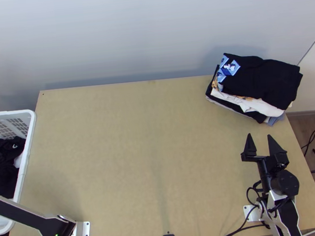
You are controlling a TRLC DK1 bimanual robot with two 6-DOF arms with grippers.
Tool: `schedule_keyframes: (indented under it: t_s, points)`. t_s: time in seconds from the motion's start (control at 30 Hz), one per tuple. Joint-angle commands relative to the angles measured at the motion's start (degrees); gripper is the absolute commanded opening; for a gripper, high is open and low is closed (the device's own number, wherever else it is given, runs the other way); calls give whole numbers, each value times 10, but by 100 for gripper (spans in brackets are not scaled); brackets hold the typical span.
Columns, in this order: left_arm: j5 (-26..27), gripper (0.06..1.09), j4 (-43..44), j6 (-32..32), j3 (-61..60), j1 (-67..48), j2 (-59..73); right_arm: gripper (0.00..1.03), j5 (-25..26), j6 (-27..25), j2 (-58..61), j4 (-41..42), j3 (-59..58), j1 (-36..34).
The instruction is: Fold the t-shirt
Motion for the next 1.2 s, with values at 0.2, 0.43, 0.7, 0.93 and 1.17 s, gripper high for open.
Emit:
schedule_keyframes:
  t_s: [0.2, 0.43, 0.7, 0.93, 1.17]
  points:
    - [-22, 103, -20, 4, 248, 12, 265, 98, 0, 0, 0, 0, 0, 0]
    - [-21, 103, -12, 5, 292, 4, 309, 98, 0, 0, 0, 0, 0, 0]
    - [-7, 103, 10, 7, 340, -7, 343, 98, 0, 0, 0, 0, 0, 0]
    - [-7, 35, 27, 1, 357, -14, 357, 98, 0, 0, 0, 0, 0, 0]
    - [-7, 9, 0, -36, 355, -8, 271, 98, 0, 0, 0, 0, 0, 0]
